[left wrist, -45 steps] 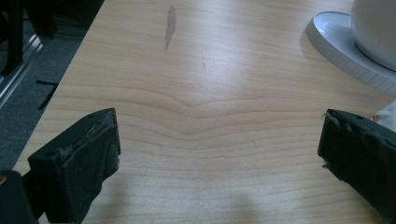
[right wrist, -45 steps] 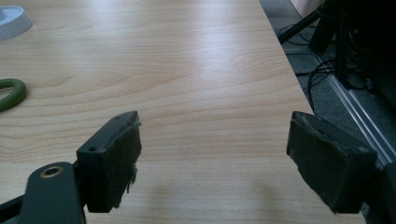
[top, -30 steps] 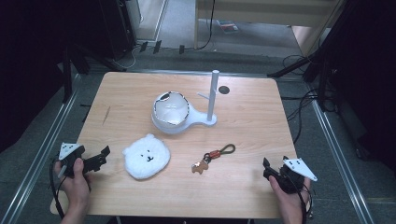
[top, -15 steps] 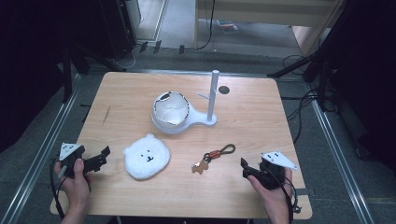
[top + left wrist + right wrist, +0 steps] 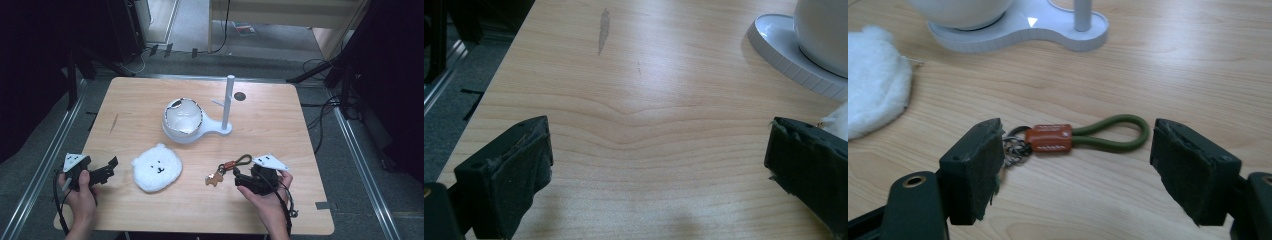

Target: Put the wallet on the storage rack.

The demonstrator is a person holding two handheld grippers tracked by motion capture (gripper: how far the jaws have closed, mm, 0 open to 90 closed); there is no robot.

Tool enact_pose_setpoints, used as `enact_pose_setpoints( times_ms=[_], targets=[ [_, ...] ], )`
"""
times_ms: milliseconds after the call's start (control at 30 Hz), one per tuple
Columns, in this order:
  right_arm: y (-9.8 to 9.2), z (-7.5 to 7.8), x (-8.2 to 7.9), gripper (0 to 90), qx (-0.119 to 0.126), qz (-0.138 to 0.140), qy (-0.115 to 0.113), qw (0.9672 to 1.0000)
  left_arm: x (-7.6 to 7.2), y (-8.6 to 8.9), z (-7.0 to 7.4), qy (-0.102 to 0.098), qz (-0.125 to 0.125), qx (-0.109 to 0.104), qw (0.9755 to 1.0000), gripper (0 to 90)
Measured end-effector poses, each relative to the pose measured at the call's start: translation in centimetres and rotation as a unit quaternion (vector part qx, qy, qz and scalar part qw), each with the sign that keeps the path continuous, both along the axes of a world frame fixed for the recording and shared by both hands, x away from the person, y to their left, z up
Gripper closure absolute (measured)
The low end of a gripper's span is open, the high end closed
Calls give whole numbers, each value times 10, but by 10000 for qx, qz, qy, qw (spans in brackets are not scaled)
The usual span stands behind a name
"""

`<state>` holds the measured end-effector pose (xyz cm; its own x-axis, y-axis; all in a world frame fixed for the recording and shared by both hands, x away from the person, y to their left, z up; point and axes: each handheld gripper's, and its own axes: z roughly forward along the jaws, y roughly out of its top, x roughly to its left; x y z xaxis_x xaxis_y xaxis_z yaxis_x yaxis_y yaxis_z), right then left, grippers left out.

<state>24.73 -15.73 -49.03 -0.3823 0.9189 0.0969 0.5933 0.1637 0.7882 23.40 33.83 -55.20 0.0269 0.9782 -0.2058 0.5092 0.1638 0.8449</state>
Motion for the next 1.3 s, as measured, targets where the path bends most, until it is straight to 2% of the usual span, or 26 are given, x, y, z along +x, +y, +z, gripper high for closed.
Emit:
enact_pose_setpoints(
  times_ms=[233, 367, 500, 767, 900, 967, 1100, 1200, 1300],
  targets=[
    [32, 6, 8, 213, -114, 273, -75, 9995, 0, 0, 0, 6, 4, 24, 10000, 0],
    [49, 9, 13, 214, -71, 402, -69, 9991, 0, -1, 0, 8, 18, 35, 10000, 0],
    [59, 9, 17, 215, -42, 513, -53, 9987, 0, 0, 0, 2, 2, 10, 10000, 0],
    [86, 7, 25, 222, 1, 798, 41, 9968, 0, 0, 0, 6, -9, -5, 10000, 0],
    [99, 4, 29, 236, 69, 979, 141, 9951, 0, 0, 0, 5, -11, -13, 10000, 0],
    [112, -2, 33, 245, 130, 1190, 264, 9925, 0, 0, 0, 3, -13, -16, 10000, 0],
    [123, -8, 37, 241, 131, 1315, 375, 9905, 0, 0, 0, 5, -10, -18, 10000, 0],
    [137, -16, 43, 234, 131, 1485, 530, 9874, 0, 0, 0, 0, -16, -17, 10000, 0],
    [148, -22, 47, 234, 123, 1558, 607, 9859, 0, 0, 0, -3, -14, -14, 10000, 0]
  ],
)
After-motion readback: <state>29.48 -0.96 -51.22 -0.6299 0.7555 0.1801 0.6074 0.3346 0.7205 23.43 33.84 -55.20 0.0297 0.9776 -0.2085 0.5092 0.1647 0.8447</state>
